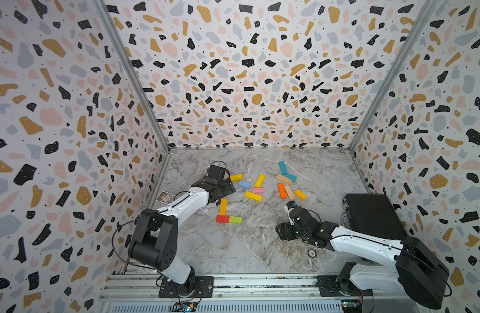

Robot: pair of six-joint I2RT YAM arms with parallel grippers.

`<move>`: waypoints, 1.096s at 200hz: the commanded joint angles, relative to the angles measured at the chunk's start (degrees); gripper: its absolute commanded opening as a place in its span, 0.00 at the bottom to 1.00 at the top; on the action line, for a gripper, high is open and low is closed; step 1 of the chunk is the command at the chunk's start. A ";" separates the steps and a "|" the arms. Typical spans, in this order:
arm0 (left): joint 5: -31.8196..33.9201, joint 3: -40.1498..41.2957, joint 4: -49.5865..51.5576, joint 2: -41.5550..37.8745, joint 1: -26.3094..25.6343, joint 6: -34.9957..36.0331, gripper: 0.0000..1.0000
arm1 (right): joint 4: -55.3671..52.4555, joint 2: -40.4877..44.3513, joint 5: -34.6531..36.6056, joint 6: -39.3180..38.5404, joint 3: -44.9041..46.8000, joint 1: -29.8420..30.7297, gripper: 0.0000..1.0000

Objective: Assemble the letter h with building blocks
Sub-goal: Pick up the building block from the center of the board.

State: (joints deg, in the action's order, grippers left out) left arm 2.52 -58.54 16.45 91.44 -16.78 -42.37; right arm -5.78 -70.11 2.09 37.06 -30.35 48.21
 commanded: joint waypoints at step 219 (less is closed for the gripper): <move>8.02 -19.76 8.67 24.94 0.68 -3.03 0.69 | 4.73 -1.52 -1.75 0.56 1.87 -2.44 0.81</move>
State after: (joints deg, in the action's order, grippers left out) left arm 8.80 -76.27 22.00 114.65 -15.35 -46.92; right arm -1.61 -71.79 0.58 37.28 -29.06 46.02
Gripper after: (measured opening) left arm 0.700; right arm 0.812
